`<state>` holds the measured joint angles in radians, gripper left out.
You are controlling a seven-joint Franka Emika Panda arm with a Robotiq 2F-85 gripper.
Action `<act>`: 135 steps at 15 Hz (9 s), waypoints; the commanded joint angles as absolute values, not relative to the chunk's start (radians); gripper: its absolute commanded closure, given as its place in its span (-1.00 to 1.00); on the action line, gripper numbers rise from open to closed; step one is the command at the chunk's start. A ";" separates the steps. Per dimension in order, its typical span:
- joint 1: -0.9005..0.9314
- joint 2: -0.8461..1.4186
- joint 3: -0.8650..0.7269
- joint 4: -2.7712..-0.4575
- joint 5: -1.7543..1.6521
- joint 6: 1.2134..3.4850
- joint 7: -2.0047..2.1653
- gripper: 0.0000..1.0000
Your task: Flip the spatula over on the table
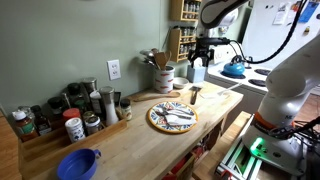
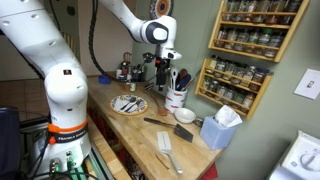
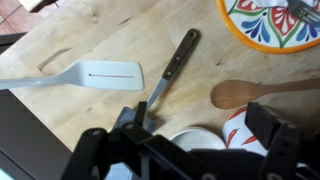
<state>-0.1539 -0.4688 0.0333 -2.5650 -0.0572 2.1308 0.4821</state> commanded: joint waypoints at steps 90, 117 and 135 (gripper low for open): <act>-0.002 0.421 -0.145 -2.117 -0.798 1.947 1.040 1.00; -0.086 0.494 -0.176 -2.082 -0.686 1.996 0.997 0.74; -0.061 0.109 -0.177 -2.487 -0.817 2.395 1.052 0.98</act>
<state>-0.0604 0.2767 -0.1603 -2.3044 -0.7445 2.2562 1.0198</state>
